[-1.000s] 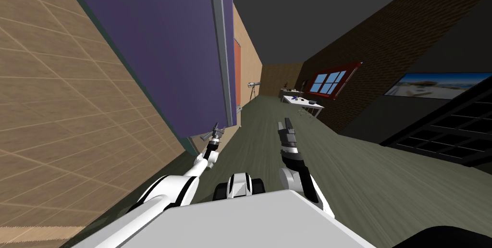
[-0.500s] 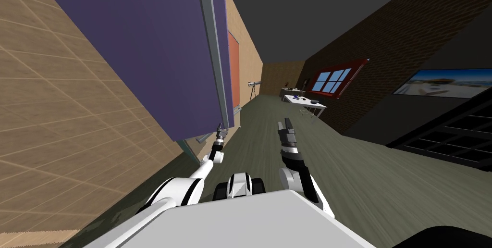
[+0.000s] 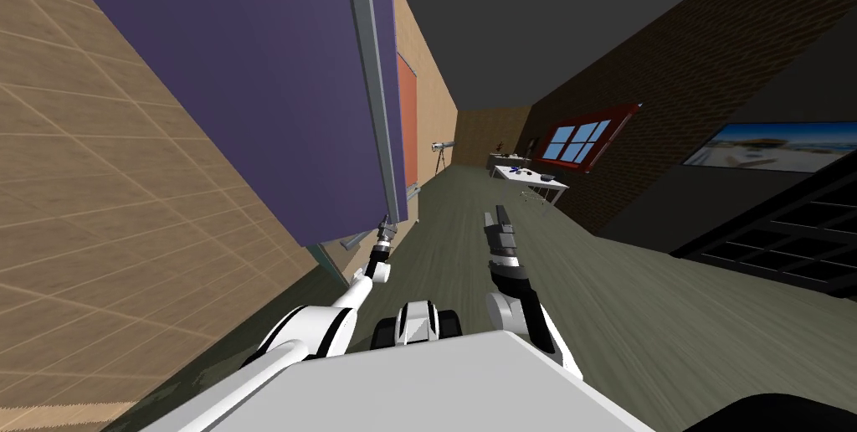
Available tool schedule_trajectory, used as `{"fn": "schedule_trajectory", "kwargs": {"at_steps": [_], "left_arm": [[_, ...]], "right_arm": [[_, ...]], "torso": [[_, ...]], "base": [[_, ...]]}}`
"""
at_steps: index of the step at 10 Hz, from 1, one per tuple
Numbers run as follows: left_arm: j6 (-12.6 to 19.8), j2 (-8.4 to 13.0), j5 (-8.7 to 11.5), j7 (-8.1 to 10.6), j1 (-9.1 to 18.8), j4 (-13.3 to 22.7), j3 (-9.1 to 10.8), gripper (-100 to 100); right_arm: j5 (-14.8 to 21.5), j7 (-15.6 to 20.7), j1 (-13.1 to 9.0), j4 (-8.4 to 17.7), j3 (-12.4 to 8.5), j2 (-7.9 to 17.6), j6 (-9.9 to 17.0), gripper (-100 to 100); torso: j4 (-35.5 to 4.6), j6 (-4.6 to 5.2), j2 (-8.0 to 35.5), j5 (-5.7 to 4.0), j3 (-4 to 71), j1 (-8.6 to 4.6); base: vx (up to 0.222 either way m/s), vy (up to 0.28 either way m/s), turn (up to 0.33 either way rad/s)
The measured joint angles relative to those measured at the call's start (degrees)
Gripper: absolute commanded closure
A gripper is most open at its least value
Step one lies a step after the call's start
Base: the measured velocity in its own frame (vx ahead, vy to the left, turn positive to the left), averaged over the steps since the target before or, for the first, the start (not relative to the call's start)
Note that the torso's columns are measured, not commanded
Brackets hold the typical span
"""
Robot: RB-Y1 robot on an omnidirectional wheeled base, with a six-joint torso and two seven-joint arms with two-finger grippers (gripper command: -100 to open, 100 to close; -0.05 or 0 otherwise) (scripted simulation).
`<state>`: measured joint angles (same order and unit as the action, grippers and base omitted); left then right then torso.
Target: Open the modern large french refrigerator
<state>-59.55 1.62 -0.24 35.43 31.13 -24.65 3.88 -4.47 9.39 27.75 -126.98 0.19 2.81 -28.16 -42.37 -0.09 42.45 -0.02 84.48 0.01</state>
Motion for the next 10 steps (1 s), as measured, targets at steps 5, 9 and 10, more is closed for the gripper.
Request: {"fn": "schedule_trajectory", "kwargs": {"at_steps": [5, 9, 10], "left_arm": [[0.02, 1.03, 4.11, -2.06, -0.16, 0.01, -1.82, 100], [2.11, 2.41, 8.43, -4.61, -2.81, -5.09, -4.27, 100], [2.68, 2.51, 9.58, -5.28, -3.38, -6.24, -5.07, 100]], "right_arm": [[0.0, 0.0, -0.02, 0.0, 0.0, 0.01, 0.0, 0], [0.0, 0.0, -0.03, 0.01, -0.01, 0.02, 0.01, 0], [0.0, 0.0, -0.01, 0.01, -0.01, 0.01, 0.0, 0]], "torso": [[-0.07, 0.1, -0.06, -0.03, 0.03, -0.01], [-0.13, 0.3, 0.25, 0.01, -0.16, 0.02], [-0.19, -0.04, 0.22, -0.06, -0.15, -0.05]], "base": [[-0.053, 0.063, -0.163], [-0.075, 0.083, -0.207], [-0.109, 0.103, -0.238]]}}
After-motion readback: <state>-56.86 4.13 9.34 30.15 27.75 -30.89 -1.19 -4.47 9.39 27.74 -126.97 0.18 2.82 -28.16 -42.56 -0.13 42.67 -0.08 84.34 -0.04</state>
